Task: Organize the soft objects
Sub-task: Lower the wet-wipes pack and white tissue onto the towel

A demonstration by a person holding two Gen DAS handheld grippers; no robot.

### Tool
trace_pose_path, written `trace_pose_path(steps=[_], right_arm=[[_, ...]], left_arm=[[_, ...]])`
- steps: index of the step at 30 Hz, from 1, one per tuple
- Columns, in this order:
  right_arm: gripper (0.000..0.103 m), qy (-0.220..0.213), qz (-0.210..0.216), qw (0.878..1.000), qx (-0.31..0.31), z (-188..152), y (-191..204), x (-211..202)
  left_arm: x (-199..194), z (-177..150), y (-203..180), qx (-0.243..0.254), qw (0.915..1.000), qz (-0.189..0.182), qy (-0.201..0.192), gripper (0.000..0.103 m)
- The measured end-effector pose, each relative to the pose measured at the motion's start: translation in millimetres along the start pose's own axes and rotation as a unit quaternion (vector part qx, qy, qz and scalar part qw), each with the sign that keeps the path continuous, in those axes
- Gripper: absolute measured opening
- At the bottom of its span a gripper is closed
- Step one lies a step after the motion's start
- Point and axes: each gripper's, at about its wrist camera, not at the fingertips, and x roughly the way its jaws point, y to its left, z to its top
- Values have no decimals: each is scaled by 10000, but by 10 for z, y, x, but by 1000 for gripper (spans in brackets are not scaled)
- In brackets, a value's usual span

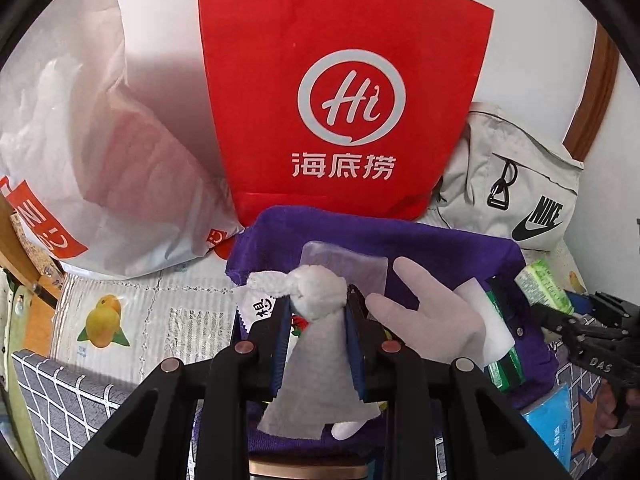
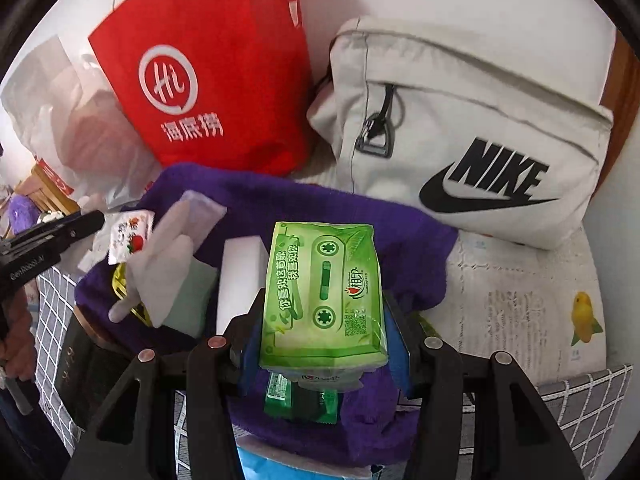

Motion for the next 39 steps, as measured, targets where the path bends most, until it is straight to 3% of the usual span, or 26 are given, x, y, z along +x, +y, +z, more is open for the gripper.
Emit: trace_pose_path(steps=[10, 27, 34, 39], right_arm=[[52, 432, -42, 9990, -112, -59, 84, 341], [52, 772, -120, 9966, -255, -137, 168, 573], [65, 884, -43, 9958, -245, -123, 179, 630], [65, 804, -53, 9966, -199, -100, 170, 542]], left_arm=[[49, -4, 30, -15, 9999, -64, 82, 25], [135, -12, 35, -39, 9995, -197, 235, 25], [201, -30, 47, -133, 9987, -319, 374, 25], [250, -54, 34, -152, 9983, -375, 412, 25]])
